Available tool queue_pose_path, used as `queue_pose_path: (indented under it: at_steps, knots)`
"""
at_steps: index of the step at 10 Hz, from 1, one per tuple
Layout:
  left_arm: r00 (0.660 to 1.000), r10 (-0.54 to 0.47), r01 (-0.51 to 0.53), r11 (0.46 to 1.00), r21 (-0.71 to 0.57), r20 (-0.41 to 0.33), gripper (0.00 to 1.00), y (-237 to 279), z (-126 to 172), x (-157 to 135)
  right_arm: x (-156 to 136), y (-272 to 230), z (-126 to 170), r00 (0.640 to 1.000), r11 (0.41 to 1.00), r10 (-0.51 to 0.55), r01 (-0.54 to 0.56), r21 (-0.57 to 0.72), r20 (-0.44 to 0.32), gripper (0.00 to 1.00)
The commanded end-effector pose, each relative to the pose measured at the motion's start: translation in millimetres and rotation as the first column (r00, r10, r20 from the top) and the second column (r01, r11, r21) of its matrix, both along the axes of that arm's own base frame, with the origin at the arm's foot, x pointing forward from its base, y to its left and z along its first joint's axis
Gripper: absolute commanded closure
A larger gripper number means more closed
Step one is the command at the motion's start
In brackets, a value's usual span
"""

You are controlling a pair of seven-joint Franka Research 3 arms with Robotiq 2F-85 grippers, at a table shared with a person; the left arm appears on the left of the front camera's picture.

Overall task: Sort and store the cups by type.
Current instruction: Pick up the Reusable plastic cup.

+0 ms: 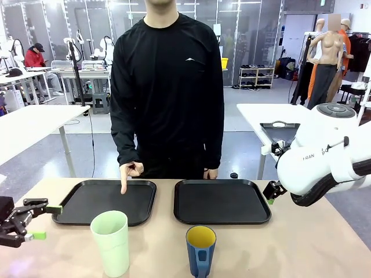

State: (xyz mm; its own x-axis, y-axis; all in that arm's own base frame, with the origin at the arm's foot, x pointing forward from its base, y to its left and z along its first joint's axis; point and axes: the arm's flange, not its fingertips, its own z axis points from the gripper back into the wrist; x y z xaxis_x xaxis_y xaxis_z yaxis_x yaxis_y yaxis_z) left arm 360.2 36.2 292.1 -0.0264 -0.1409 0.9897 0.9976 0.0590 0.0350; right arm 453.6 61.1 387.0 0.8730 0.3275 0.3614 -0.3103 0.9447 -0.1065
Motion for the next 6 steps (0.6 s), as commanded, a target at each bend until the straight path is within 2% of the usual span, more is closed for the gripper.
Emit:
queue_pose_path:
  at_steps: [1, 2, 4, 6]
  knots:
    - [0.997, -0.042, 0.044, 0.999, -0.03, 0.068, 0.0, -22, -48, -25, 0, -1, 0, 1.0, 1.0, -0.003, 0.003, 0.0, -0.002, 0.0]
    - [0.997, -0.041, 0.041, 0.999, 0.004, 0.061, 0.0, -34, -53, -29, 0, -1, 0, 1.0, 1.0, -0.003, 0.003, 0.0, -0.002, 0.0]
    - [0.998, -0.055, 0.055, 0.998, -0.019, 0.041, 0.0, -51, -64, -24, 0, -1, 0, 1.0, 1.0, -0.003, 0.003, 0.0, -0.002, 0.0]
    - [1.0, -0.018, 0.017, 0.999, 0.033, 0.015, 0.0, -68, -75, -14, 0, -1, 0, 1.0, 1.0, -0.003, 0.003, 0.0, -0.002, 0.0]
